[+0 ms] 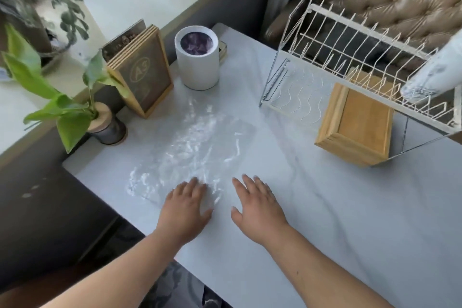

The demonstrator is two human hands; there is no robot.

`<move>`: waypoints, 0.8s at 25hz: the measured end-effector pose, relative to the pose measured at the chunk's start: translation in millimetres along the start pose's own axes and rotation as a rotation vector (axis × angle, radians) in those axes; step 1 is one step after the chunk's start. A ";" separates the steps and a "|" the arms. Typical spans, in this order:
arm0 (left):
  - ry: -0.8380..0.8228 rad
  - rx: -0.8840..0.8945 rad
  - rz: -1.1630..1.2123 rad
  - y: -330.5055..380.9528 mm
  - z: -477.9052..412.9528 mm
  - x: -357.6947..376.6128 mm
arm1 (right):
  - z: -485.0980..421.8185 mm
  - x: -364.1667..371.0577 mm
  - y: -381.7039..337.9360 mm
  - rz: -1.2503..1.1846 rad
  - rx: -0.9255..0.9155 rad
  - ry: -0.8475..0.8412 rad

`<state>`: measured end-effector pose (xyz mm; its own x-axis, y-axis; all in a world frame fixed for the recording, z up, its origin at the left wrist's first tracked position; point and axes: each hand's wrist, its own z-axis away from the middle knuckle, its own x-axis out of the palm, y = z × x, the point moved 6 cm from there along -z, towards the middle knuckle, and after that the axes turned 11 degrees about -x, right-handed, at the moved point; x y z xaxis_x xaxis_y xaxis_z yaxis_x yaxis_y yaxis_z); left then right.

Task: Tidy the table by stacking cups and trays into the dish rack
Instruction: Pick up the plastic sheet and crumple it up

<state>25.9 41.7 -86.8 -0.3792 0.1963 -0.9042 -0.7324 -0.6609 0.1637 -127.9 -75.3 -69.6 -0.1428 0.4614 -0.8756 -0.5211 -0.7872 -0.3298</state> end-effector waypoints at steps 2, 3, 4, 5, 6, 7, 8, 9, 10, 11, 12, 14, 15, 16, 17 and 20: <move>-0.045 0.103 0.012 28.0 13.6 8.5 | -5.8 5.5 -2.5 0.021 0.000 -0.026; -0.063 0.146 0.027 41.4 19.5 12.6 | -5.6 8.8 -0.5 0.030 0.009 -0.044; -0.080 0.186 0.038 53.8 24.3 16.6 | -2.6 12.2 4.4 0.034 0.028 -0.065; -0.094 0.226 0.037 65.1 26.8 20.0 | 3.7 16.2 12.3 0.039 0.051 -0.086; -0.096 0.256 0.024 73.3 26.8 22.0 | 12.7 20.7 20.8 0.052 0.066 -0.106; -0.085 0.272 0.009 78.7 24.1 22.2 | 24.0 25.5 29.6 0.076 0.072 -0.122; -0.067 0.274 0.003 82.1 18.8 21.2 | 37.2 30.3 39.0 0.099 0.073 -0.130; -0.047 0.265 -0.001 84.6 12.0 19.7 | 51.2 34.9 49.1 0.106 0.078 -0.131; -0.037 0.259 -0.018 89.9 4.6 19.5 | 67.5 38.9 61.2 0.098 0.095 -0.127; -0.040 0.261 -0.048 95.9 -1.7 20.7 | 82.9 42.4 72.7 0.084 0.115 -0.122; -0.048 0.283 -0.084 103.7 -4.9 24.2 | 98.3 45.5 83.3 0.073 0.136 -0.121; -0.064 0.381 -0.147 128.0 -2.2 32.6 | 130.3 50.4 103.3 0.056 0.184 -0.116; -0.074 0.443 -0.173 144.8 4.0 37.6 | 148.8 52.1 114.0 0.047 0.216 -0.112; -0.084 0.493 -0.190 160.0 10.9 42.7 | 165.9 53.9 124.1 0.039 0.248 -0.111; -0.089 0.528 -0.205 174.3 18.3 47.5 | 182.7 55.9 133.6 0.033 0.275 -0.109; -0.107 0.608 -0.267 220.7 40.9 62.6 | 237.7 61.7 163.6 -0.001 0.362 -0.105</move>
<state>-182.7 -62.2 -91.2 -0.1720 0.3875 -0.9057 -0.9851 -0.0607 0.1611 -422.0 -78.4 -93.7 -0.2179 0.5158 -0.8285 -0.7821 -0.6001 -0.1679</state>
